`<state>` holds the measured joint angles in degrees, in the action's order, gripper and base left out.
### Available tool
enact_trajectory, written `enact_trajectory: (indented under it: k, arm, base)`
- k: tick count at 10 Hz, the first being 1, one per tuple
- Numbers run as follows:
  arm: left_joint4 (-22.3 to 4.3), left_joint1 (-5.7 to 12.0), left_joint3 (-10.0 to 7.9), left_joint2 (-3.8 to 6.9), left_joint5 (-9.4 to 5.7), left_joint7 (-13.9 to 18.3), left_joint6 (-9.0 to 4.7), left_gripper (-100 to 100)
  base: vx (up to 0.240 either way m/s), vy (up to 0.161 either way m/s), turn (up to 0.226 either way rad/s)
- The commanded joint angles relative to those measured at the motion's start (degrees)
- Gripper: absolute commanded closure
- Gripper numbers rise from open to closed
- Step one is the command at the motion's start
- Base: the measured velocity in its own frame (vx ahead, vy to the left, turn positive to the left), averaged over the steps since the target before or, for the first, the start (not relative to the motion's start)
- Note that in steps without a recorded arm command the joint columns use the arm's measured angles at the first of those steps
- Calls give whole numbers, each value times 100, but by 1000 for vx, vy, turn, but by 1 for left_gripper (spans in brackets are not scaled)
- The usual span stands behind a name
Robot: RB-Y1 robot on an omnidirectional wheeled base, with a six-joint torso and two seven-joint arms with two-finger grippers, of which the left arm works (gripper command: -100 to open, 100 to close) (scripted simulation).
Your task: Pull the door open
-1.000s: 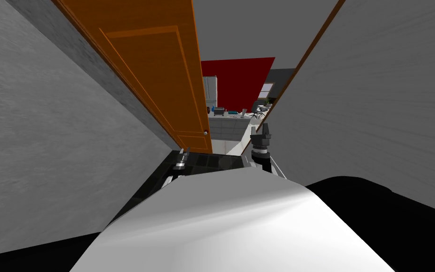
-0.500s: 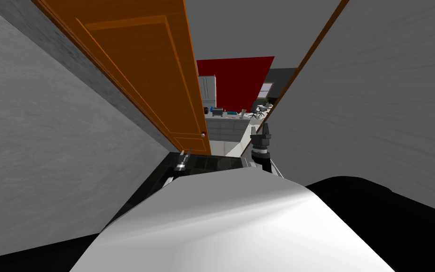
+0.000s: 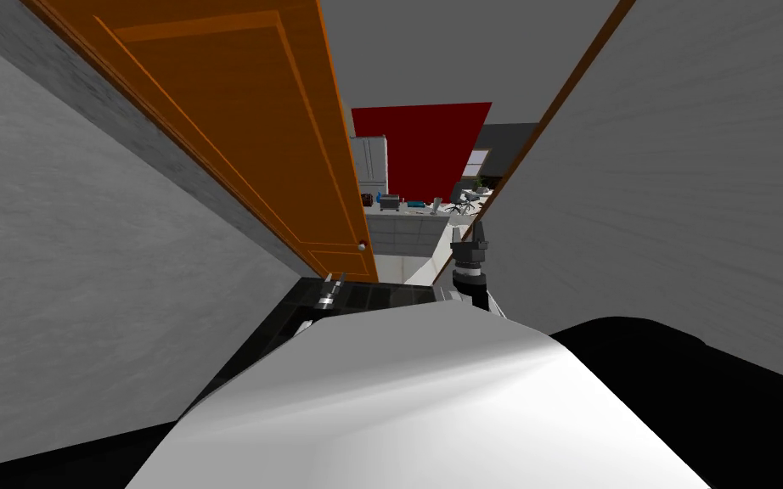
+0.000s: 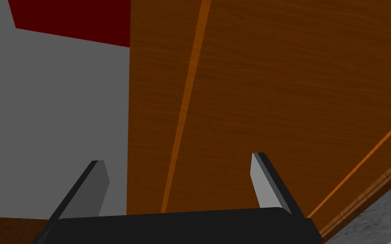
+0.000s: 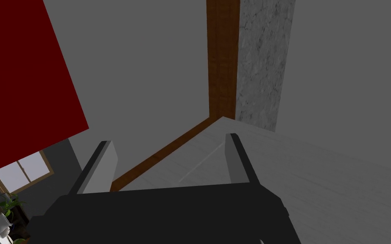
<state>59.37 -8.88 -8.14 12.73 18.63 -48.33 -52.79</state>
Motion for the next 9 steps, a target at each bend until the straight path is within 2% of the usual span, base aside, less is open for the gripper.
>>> enact_trajectory:
  k: [1,2,5,6,7,9]
  arm:
    - [-167,41,-9,19,56,-149,-33,-100]
    - [-375,92,-21,45,118,-314,-77,-100]
    - [-752,184,-43,92,230,-612,-158,-100]
    - [-752,184,-43,92,230,-612,-158,-100]
    - [-917,225,-53,113,280,-743,-193,-100]
    - [-1071,262,-62,131,326,-865,-226,-100]
  base:
    - [117,-53,-14]
    - [128,-78,-34]
    - [139,-61,-14]
    - [112,-26,-10]
    - [93,-35,-20]
    - [104,-46,-14]
